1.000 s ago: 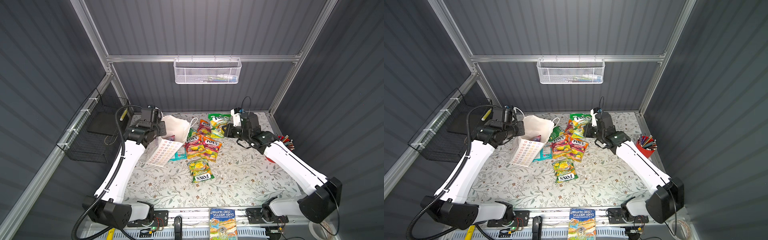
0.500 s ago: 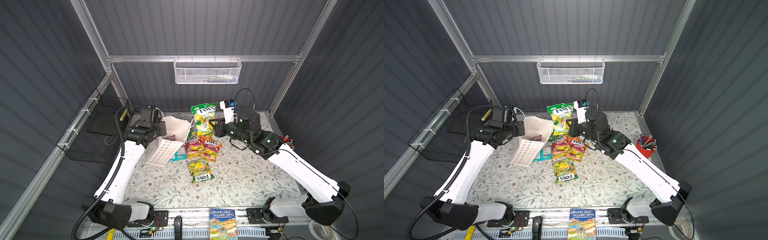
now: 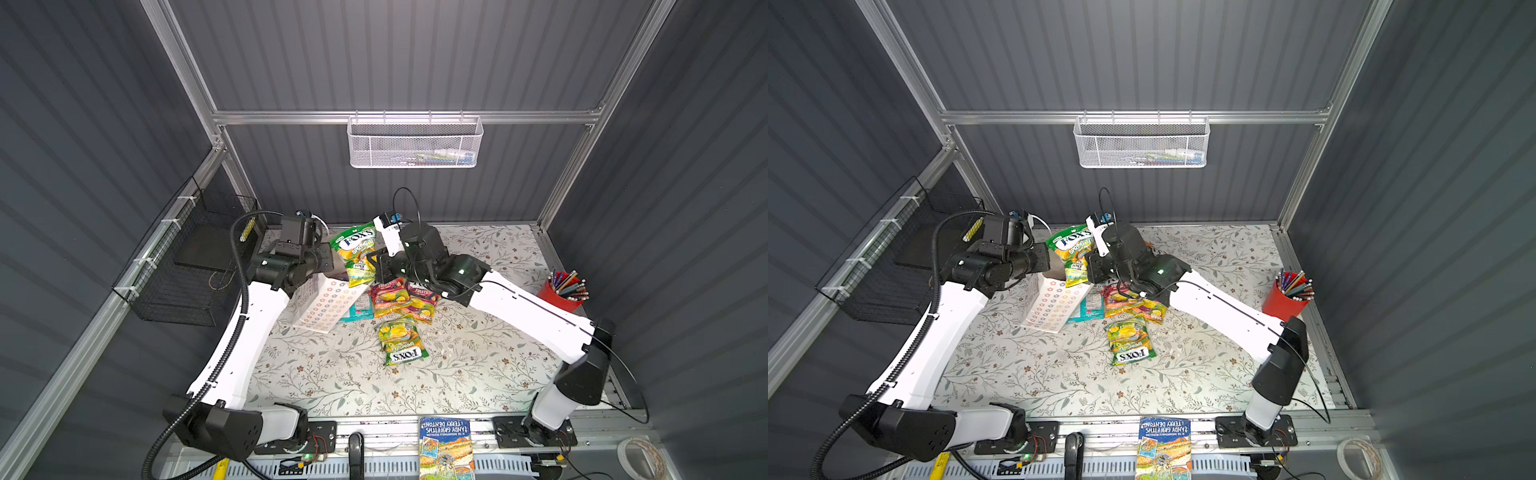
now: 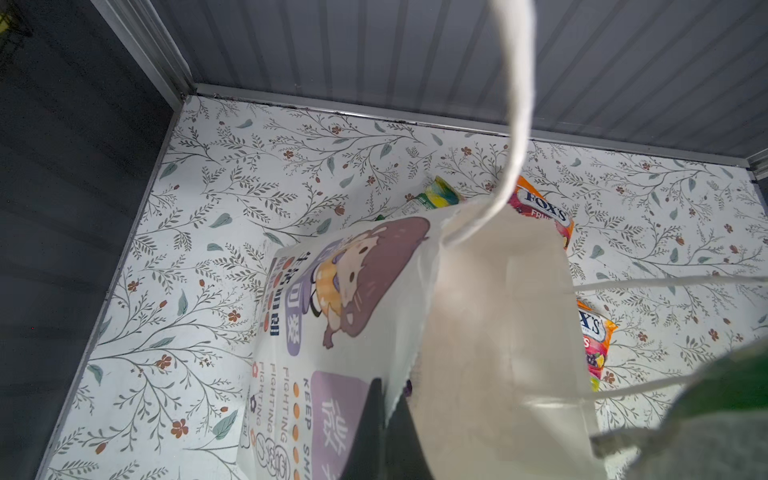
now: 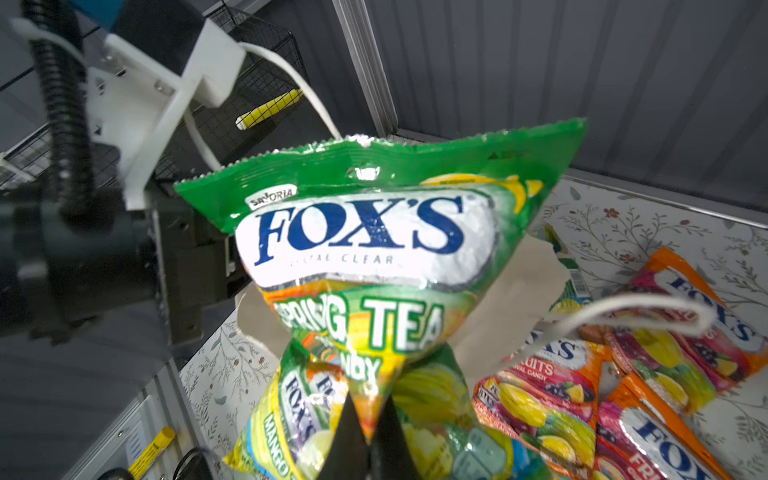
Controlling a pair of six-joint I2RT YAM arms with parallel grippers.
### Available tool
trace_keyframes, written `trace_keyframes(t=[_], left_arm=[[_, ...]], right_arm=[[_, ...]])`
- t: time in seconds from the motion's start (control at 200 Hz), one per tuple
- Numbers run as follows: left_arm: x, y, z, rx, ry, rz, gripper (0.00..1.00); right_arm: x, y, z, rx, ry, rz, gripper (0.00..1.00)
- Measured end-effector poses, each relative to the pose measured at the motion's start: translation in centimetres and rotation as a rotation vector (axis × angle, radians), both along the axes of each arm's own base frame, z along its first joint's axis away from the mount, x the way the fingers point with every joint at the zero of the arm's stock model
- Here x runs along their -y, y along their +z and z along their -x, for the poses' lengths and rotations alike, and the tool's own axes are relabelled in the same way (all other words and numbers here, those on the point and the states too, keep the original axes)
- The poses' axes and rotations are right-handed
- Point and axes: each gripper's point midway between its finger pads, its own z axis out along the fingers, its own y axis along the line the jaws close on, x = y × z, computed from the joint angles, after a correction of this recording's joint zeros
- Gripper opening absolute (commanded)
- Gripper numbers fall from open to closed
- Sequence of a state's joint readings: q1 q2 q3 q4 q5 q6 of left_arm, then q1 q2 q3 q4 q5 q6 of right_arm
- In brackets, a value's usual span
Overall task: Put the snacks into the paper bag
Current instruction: 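Lift the green candy bag and carry it over the open paper bag, then lower the green bag into the paper bag and open the right gripper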
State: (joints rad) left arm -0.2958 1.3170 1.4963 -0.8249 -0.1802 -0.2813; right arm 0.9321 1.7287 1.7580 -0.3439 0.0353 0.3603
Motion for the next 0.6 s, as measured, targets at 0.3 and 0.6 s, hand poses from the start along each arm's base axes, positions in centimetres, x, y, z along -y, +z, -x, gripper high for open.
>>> trace_keyframes(t=[0.3,0.6], left_arm=[[0.2,0.5,0.3,0.013,-0.014,0.017,0.00],[0.2,0.1,0.4,0.004,-0.013,0.013,0.00]], right_arm=[[-3.2,-3.3,-3.0,-0.001,-0.020,0.039,0.00],[-4.7,-6.9,-2.6,-0.058,0.025,0.053,0.00]])
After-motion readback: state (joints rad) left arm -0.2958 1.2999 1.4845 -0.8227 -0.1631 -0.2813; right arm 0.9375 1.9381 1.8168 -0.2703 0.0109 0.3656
